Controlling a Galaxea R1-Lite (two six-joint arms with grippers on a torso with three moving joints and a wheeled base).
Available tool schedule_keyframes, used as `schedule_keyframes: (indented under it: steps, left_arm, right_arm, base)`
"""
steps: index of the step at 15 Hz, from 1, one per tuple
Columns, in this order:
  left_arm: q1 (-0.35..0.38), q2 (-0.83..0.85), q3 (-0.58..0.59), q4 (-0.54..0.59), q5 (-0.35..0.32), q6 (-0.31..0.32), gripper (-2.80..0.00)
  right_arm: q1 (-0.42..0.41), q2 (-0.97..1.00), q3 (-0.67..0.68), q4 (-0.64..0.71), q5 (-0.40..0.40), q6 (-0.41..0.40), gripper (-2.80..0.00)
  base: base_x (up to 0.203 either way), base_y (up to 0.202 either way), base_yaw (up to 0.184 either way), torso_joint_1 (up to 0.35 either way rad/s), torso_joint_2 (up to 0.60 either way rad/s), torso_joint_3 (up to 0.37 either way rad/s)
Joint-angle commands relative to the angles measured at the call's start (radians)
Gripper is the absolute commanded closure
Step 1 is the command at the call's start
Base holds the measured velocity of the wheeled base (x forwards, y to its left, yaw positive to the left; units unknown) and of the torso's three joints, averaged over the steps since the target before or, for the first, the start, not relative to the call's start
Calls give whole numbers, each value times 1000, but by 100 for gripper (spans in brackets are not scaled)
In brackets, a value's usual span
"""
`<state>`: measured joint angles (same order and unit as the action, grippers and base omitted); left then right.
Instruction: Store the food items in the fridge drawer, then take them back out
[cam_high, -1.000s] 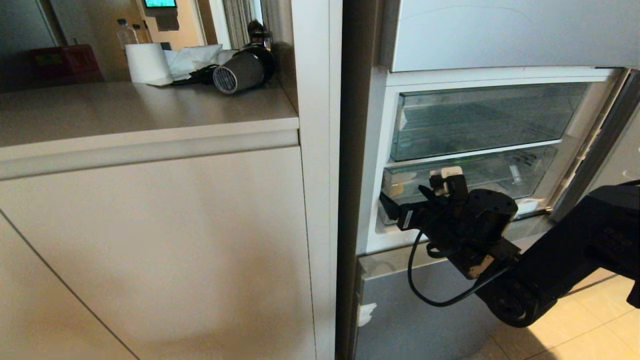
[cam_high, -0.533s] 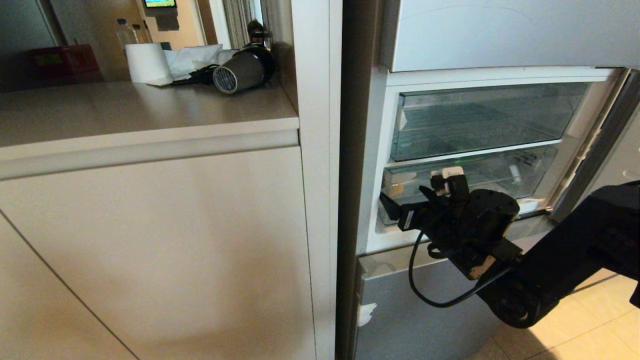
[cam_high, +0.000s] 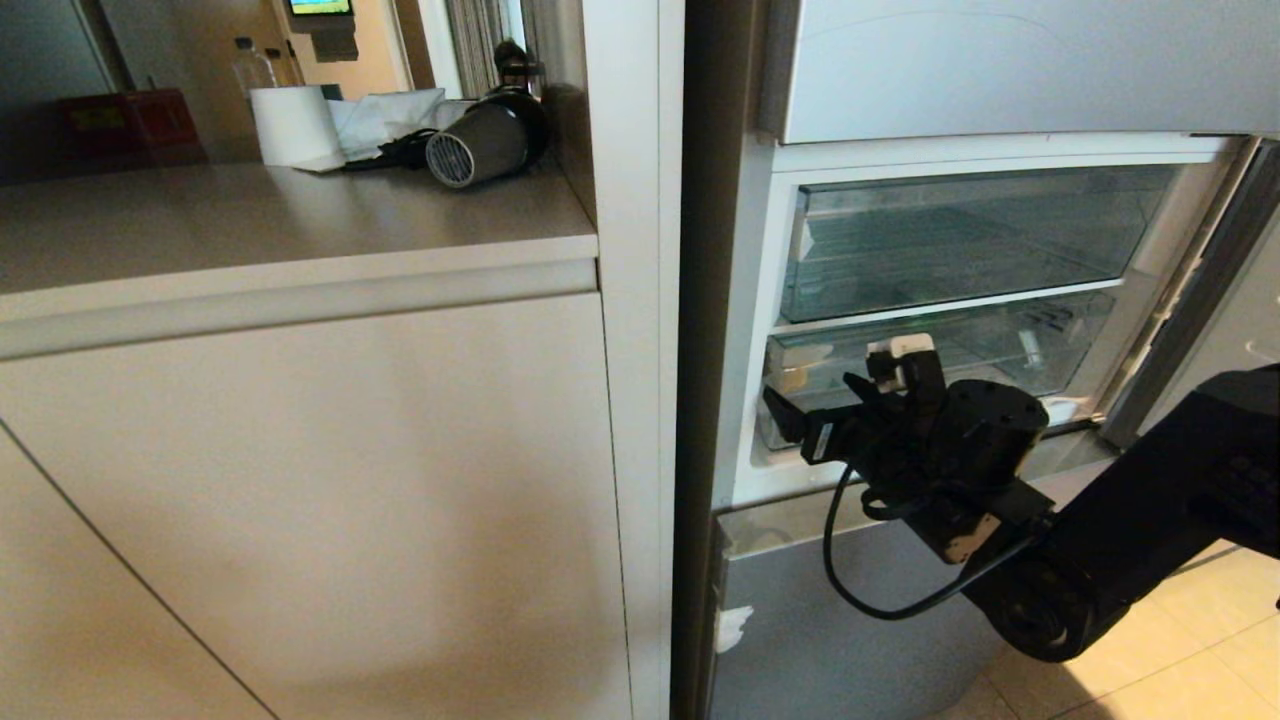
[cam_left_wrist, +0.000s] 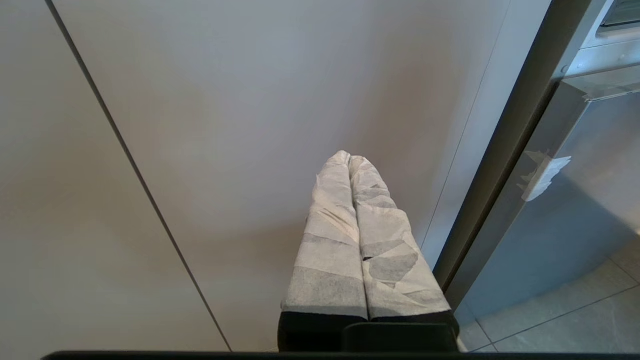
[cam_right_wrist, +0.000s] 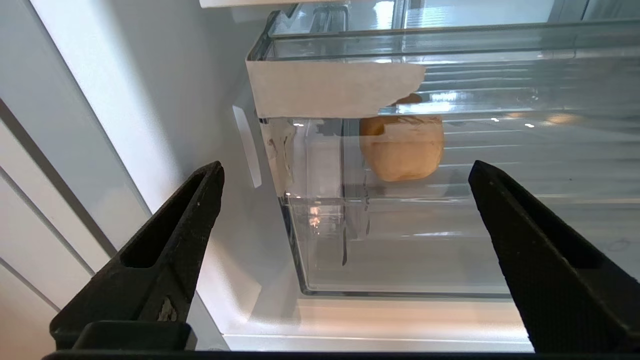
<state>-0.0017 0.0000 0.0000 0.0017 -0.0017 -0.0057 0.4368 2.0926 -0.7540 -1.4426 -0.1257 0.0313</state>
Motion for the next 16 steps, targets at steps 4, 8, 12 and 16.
schedule_keyframes:
  steps: [4, 8, 12, 16]
  left_arm:
    - [0, 2, 0, 0, 0, 0, 0]
    - [0, 2, 0, 0, 0, 0, 0]
    - [0, 2, 0, 0, 0, 0, 0]
    - [0, 2, 0, 0, 0, 0, 0]
  right_arm:
    - [-3, -6, 7, -9, -2, 1, -280]
    - [-4, -6, 5, -9, 0, 0, -280]
    - [-1, -5, -5, -9, 1, 1, 0]
    - [3, -5, -5, -8, 0, -2, 0]
  base:
    - [0, 0, 0, 0, 0, 0]
    - [0, 0, 0, 0, 0, 0]
    - [0, 0, 0, 0, 0, 0]
    - [0, 0, 0, 0, 0, 0]
